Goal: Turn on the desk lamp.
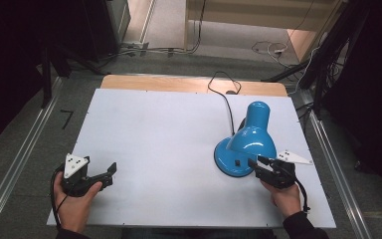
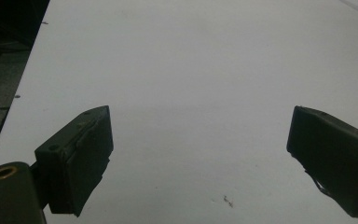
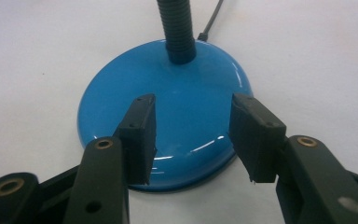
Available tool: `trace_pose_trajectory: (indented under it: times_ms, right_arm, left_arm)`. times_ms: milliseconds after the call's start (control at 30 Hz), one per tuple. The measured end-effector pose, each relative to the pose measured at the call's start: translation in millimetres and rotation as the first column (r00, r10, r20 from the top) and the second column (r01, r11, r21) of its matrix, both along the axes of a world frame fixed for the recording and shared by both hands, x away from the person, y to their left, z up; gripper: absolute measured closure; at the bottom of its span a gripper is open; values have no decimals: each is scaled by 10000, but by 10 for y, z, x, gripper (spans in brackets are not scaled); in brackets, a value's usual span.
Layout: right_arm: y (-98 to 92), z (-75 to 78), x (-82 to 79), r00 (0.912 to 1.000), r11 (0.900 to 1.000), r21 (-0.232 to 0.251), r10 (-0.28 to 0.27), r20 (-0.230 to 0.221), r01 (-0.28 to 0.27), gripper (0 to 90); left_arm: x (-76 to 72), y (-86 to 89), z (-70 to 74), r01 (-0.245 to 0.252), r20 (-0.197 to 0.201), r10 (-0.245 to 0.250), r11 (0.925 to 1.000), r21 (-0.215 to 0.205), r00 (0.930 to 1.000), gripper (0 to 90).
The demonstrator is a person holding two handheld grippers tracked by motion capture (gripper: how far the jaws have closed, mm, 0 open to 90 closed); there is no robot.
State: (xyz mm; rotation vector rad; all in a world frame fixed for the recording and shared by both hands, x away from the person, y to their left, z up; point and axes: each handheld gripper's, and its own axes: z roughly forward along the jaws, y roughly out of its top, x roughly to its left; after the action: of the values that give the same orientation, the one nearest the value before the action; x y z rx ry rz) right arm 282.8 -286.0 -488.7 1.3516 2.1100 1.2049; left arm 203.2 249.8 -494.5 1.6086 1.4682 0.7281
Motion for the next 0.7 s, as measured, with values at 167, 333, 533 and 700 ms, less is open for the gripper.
trace_pose_trajectory:
  times_ms: [167,333,533,700]
  right_arm:
    - [69,-34,7,9999,9999,51,104,-19,-104,612]
    - [149,-45,7,9994,9995,64,319,141,-320,747]
    - [218,-65,31,9990,9990,87,432,134,-434,839]
    - [276,-71,43,9985,9986,65,526,156,-527,876]
  left_arm:
    - [-2,3,0,-10,7,10,10000,-5,10000,73]
    - [0,5,-4,-18,10,18,10000,-37,10000,73]
    - [-1,5,-2,-20,14,20,10000,-26,10000,73]
    - [0,9,-4,-19,7,19,10000,-49,10000,73]
